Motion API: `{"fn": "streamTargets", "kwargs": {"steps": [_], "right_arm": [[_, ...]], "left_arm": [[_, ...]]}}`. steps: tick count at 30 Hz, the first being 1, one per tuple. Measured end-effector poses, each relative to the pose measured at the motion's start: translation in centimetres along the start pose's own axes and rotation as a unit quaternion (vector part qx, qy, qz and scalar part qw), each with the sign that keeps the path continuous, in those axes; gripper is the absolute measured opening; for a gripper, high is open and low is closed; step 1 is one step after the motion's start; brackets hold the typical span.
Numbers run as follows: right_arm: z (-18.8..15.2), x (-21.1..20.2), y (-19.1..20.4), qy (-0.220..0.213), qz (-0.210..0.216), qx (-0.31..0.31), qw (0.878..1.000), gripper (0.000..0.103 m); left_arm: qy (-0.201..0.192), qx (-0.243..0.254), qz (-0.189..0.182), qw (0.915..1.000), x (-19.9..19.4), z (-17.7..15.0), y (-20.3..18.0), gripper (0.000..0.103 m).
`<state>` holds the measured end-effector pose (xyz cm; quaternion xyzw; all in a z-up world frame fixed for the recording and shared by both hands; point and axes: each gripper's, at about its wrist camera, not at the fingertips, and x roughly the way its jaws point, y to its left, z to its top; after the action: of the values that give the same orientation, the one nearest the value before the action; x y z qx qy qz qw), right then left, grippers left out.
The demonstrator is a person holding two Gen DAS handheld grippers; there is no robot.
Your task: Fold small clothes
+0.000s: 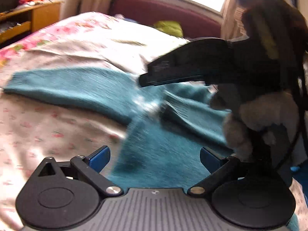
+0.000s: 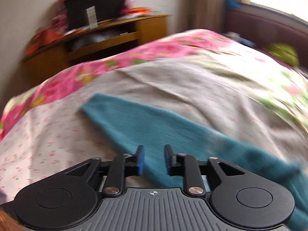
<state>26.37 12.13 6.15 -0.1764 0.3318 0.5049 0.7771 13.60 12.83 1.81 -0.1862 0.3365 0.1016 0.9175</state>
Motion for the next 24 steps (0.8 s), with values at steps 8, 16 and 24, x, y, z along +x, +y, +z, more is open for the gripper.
{"fn": "streamTargets", "kwargs": {"steps": [8, 16, 24], "right_arm": [[5.6, 9.5, 8.8, 0.054, 0.063, -0.147, 0.986, 0.032], [7.1, 18.3, 15.2, 0.079, 0.056, -0.227, 0.969, 0.033], [7.6, 16.5, 12.6, 0.032, 0.013, -0.176, 0.984, 0.006]], "left_arm": [[-0.059, -0.116, 0.071, 0.9889, -0.9, -0.2, 7.1, 0.103], [-0.079, -0.243, 0.102, 0.9614, -0.1, -0.4, 13.9, 0.103], [-0.059, -0.274, 0.114, 0.9532, 1.2, -1.0, 15.3, 0.103]]}}
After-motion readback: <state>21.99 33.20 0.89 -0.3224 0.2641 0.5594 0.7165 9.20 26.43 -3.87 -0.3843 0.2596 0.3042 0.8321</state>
